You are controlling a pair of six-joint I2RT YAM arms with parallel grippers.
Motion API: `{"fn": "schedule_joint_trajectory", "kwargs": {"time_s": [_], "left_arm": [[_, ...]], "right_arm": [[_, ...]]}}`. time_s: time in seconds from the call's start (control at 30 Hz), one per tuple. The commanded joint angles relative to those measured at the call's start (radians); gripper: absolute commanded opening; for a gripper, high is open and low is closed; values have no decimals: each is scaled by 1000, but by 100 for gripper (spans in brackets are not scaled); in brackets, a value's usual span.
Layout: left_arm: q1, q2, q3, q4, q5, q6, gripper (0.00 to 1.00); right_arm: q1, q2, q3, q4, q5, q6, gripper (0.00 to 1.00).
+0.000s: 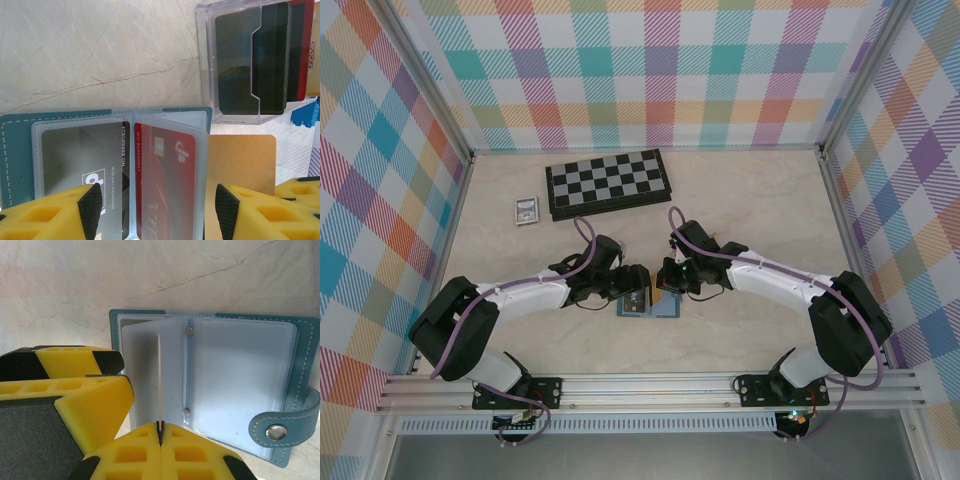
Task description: Put the credit cards into the card holder
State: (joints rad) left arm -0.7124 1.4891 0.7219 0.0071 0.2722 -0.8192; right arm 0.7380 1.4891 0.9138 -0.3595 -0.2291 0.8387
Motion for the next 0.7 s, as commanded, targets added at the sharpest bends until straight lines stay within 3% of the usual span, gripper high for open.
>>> {"fn": "schedule_joint_trajectory", "kwargs": {"time_s": [0.0,0.23,0.67], "left_arm": [[-11,-7,-15,12,12,6,56],[-12,-10,-15,1,1,11,37],[-12,-15,-12,0,16,26,39]], "right_arm": [[-8,-3,0,-4,-4,10,0],[-10,3,2,-15,2,10,0],[-9,10,34,-121,84,2,0]]}}
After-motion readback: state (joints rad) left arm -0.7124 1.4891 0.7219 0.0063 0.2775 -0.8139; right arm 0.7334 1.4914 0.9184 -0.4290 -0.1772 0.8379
